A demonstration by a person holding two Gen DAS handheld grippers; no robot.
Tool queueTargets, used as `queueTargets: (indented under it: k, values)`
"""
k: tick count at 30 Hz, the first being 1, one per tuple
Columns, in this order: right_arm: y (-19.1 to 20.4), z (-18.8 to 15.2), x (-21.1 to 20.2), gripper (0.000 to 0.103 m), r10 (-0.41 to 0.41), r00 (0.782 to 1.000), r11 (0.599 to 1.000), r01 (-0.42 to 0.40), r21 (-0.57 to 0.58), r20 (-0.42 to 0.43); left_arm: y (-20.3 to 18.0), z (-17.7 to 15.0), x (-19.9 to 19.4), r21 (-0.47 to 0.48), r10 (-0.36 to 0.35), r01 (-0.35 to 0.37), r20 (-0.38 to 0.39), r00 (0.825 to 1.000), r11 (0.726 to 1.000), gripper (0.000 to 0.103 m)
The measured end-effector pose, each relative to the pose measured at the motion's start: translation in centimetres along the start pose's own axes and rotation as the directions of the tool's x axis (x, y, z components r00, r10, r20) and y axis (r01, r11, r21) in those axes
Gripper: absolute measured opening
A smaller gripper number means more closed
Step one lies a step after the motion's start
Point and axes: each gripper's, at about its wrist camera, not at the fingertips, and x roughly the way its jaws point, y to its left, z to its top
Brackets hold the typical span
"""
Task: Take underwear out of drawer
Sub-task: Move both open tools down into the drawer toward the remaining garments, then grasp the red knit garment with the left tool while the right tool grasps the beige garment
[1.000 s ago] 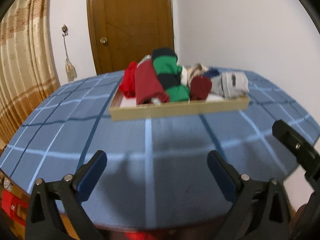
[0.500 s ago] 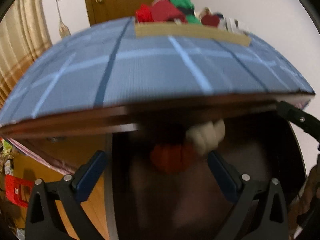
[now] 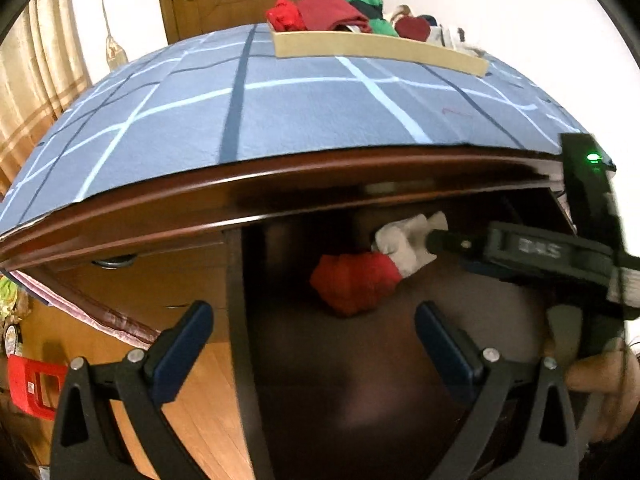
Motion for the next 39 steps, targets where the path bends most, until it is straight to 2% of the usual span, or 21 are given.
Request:
queueTargets:
  k: [5, 8, 9, 11, 16, 21, 22, 25, 28, 31, 33, 36, 39]
  values:
    - [0.5, -0.3, 2.8, 0.068, -0.099, 0.995, 0.993, 0.1, 0.068, -0.013, 1.3, -0.4, 0.0, -0.032, -0.021, 0.022, 0.003, 1.0, 0.999, 0.102]
    - [1.2, -0.3, 3.2, 0.068, -0.14, 0.99, 0.987, 0.139, 0.083, 0.009, 2.1, -0.7, 0.6, -0.078, -0.061, 0.06, -0.006, 0.998, 0.995, 0.102]
    - [1.2, -0.4, 3.5, 0.068, -0.154, 0.988, 0.984, 0.154, 0.091, -0.006, 2.3, -0.8, 0.8, -0.09, -0.073, 0.072, -0.008, 0.997, 0.993, 0.102]
    - [0.7, -0.7, 4.6, 0.068, -0.205, 0.977, 0.97, 0.21, 0.122, -0.056, 2.5, -1.1, 1.1, -0.105, -0.088, 0.086, -0.013, 0.996, 0.991, 0.102]
    - [-0.4, -1.6, 7.0, 0.068, -0.287, 0.954, 0.944, 0.296, 0.146, -0.082, 2.1, -1.6, 1.0, -0.082, -0.102, 0.101, -0.011, 0.995, 0.992, 0.102]
    - [-0.5, -2.5, 9.5, 0.068, -0.297, 0.951, 0.94, 0.308, 0.147, -0.088, 1.3, -1.6, 1.0, -0.058, -0.114, 0.113, -0.015, 0.993, 0.992, 0.102]
    - [-0.7, -2.6, 9.9, 0.068, -0.274, 0.957, 0.945, 0.286, 0.158, -0.091, 1.1, -1.5, 1.1, -0.058, -0.113, 0.112, -0.013, 0.993, 0.992, 0.102]
    - [-2.4, -2.4, 10.0, 0.068, -0.205, 0.979, 0.946, 0.203, 0.252, -0.019, 0.7, -1.2, 1.4, -0.067, -0.108, 0.107, -0.017, 0.994, 0.992, 0.102]
    - [-4.1, -2.1, 12.0, 0.068, -0.146, 0.988, 0.931, 0.152, 0.333, -0.041, 0.5, -1.1, 1.6, -0.073, -0.102, 0.1, -0.028, 0.994, 0.992, 0.102]
    - [-4.5, -1.8, 13.1, 0.068, -0.109, 0.994, 0.925, 0.104, 0.364, -0.008, 0.7, -1.1, 1.6, -0.08, -0.107, 0.104, -0.034, 0.994, 0.991, 0.102]
    - [-4.9, -2.0, 14.2, 0.068, -0.078, 0.997, 0.908, 0.058, 0.415, 0.03, 0.8, -1.0, 1.4, -0.084, -0.104, 0.101, -0.032, 0.994, 0.991, 0.102]
    - [-5.2, -1.9, 15.5, 0.068, -0.099, 0.992, 0.896, 0.055, 0.44, 0.078, 0.7, -0.8, 1.3, -0.077, -0.099, 0.097, -0.027, 0.995, 0.992, 0.102]
    - [-4.4, -1.4, 16.9, 0.066, -0.166, 0.979, 0.918, 0.109, 0.381, 0.117, 0.7, -0.7, 1.3, -0.068, -0.09, 0.087, -0.03, 0.996, 0.994, 0.102]
